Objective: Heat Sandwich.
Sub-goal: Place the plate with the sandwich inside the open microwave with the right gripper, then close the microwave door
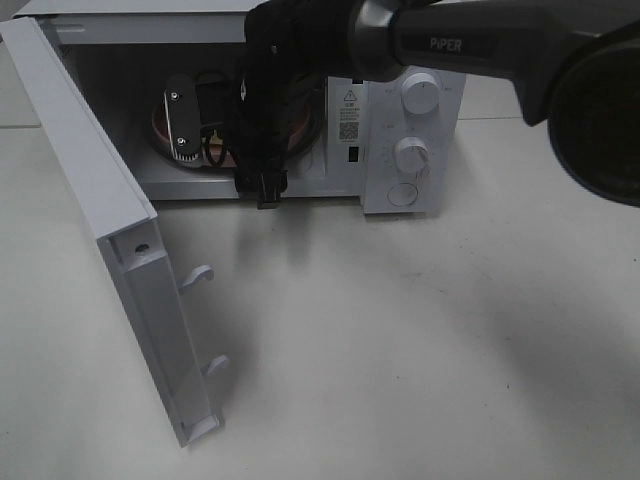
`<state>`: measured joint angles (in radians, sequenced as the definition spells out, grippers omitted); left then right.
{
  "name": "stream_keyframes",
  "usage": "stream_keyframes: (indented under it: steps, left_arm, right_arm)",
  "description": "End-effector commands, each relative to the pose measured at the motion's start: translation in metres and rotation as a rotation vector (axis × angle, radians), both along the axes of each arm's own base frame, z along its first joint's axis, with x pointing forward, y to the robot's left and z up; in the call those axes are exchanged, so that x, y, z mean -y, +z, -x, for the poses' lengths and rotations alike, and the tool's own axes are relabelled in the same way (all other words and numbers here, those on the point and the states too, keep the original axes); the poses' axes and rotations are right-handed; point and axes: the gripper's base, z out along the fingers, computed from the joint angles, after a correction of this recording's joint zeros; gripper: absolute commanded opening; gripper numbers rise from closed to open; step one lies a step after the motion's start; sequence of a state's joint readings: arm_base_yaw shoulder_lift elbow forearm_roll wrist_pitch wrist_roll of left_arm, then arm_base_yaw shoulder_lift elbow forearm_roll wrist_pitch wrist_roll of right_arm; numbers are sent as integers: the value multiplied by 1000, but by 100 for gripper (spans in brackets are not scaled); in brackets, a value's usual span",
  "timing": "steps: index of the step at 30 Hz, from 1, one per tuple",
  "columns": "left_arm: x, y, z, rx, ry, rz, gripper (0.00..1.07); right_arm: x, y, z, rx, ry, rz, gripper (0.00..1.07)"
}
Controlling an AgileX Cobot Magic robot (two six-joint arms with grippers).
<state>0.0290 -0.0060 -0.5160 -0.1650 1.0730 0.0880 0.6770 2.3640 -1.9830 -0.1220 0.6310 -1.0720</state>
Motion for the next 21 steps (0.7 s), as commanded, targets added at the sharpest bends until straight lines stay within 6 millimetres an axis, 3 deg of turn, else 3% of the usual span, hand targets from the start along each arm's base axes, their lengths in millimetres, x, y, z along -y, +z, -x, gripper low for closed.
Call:
stream_keyframes:
  steps: [1,21]
  left_arm:
    - [1,0,2,17,-4,7,97]
    - [1,0,2,17,-4,7,97]
  right_arm:
    - [6,12,8,17,5,-20,77]
    - [53,49,67,13,24,-8,76]
